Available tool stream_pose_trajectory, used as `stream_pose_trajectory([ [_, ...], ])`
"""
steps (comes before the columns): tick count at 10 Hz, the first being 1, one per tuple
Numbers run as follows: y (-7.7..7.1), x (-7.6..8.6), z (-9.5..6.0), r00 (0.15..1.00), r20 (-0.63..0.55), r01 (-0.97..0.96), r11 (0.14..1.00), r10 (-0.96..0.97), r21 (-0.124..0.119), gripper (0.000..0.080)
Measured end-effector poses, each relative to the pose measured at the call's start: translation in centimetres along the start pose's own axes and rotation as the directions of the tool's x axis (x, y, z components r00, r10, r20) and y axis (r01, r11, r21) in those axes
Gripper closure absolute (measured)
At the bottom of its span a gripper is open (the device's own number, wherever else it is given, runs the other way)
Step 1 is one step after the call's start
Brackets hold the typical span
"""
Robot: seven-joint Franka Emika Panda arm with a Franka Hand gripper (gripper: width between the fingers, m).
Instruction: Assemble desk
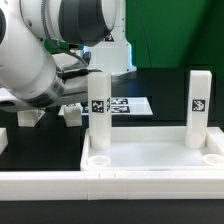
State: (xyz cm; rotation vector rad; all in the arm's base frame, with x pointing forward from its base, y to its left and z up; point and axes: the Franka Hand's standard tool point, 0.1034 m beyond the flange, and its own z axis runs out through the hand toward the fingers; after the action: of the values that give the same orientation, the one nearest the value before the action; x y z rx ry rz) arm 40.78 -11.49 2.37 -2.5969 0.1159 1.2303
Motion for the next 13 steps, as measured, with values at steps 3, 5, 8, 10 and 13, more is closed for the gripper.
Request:
stream_pose_trajectory([
  [3,0.0,0.1,0.0,1.0,0.0,0.002,1.0,-0.002,0.0,0.0151],
  [5,0.0,0.1,0.0,1.0,-0.001,0.013,1.0,-0.013,0.0,0.0151],
  [8,0.2,0.4,-0.2,0.999,-0.017,0.046,0.999,-0.046,-0.004,0.0151],
  [10,0.5,0.8,0.0,0.998,-0.03,0.048,0.999,-0.049,-0.015,0.0151],
  [13,1.9,1.2,-0.4,0.995,-0.062,0.072,0.997,-0.074,-0.031,0.0151],
])
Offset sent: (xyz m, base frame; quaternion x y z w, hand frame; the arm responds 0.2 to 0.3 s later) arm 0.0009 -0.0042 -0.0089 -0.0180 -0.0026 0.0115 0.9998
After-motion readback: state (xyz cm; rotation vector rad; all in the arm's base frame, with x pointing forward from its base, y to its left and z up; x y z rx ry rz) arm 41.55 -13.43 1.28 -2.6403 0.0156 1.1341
